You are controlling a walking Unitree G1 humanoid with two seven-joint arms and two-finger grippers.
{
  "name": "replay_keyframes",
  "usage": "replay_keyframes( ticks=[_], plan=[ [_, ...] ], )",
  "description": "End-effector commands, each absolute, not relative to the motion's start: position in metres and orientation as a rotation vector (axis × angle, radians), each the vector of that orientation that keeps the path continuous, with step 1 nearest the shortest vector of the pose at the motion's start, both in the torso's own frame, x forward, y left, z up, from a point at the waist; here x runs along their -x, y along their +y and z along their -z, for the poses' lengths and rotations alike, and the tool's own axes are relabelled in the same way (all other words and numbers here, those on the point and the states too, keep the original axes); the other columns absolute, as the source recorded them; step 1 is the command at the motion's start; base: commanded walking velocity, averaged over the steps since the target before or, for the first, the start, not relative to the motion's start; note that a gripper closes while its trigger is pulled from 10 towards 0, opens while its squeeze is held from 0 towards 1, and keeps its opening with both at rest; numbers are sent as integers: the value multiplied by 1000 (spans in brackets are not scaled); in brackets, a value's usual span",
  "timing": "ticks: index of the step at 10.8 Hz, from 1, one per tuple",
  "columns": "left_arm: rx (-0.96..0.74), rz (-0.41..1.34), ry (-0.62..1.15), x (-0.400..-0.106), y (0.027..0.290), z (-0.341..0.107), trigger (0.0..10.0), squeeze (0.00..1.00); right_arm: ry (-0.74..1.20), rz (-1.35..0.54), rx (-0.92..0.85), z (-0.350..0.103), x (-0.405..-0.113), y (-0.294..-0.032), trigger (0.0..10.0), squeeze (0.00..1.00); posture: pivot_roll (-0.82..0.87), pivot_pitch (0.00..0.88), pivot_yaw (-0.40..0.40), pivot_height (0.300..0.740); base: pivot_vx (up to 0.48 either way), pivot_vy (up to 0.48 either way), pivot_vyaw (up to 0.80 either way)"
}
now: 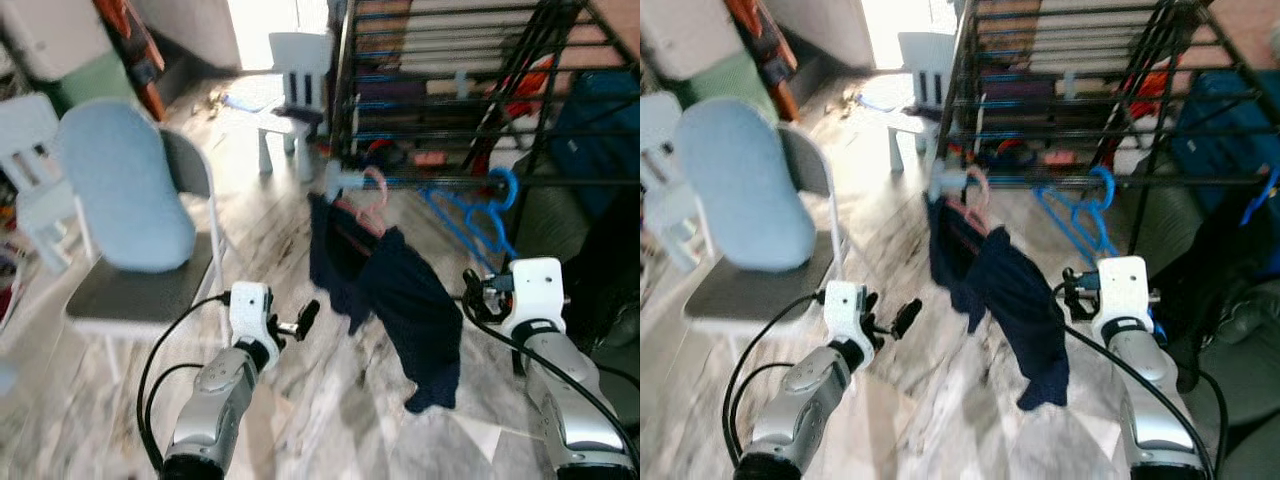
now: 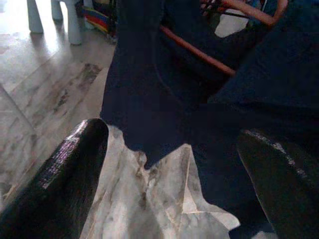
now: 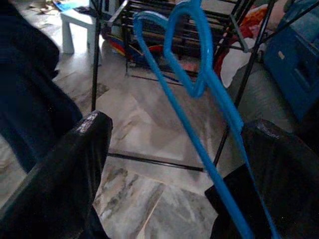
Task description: Hang hanger
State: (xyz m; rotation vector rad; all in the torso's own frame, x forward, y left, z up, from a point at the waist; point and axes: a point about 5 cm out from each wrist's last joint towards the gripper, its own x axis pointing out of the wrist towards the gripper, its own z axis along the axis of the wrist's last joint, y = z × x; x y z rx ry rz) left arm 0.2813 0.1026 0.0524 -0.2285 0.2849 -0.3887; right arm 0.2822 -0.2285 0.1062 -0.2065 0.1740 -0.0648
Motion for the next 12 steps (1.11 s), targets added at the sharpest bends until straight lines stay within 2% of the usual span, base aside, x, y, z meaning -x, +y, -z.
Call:
replay_keyframes(
  ticks=[1, 3, 5, 6, 7, 12],
  plan=[
    [210, 371, 294, -281, 107, -49, 10000, 0, 158, 51, 211, -110, -285, -224, 10000, 957, -261, 0, 93, 740, -390, 0, 0],
    [209, 374, 290, -283, 107, -50, 10000, 0, 157, 53, 210, -110, -286, -223, 10000, 961, -263, 0, 96, 740, -379, 0, 0],
    [207, 372, 286, -284, 107, -50, 10000, 0, 159, 54, 210, -109, -286, -222, 10000, 886, -264, 0, 97, 740, -369, 0, 0],
    [206, 371, 284, -284, 107, -50, 10000, 0, 157, 52, 210, -109, -287, -222, 10000, 494, -263, 0, 96, 740, -364, 0, 0],
    [205, 366, 278, -285, 107, -51, 10000, 0, 155, 51, 212, -110, -288, -222, 10000, 4, -260, 0, 95, 740, -349, 0, 0],
    [189, 344, 261, -286, 112, -52, 10000, 0, 137, -30, 203, -110, -292, -205, 10000, 0, -241, 0, 93, 740, -325, 0, 0]
  ],
)
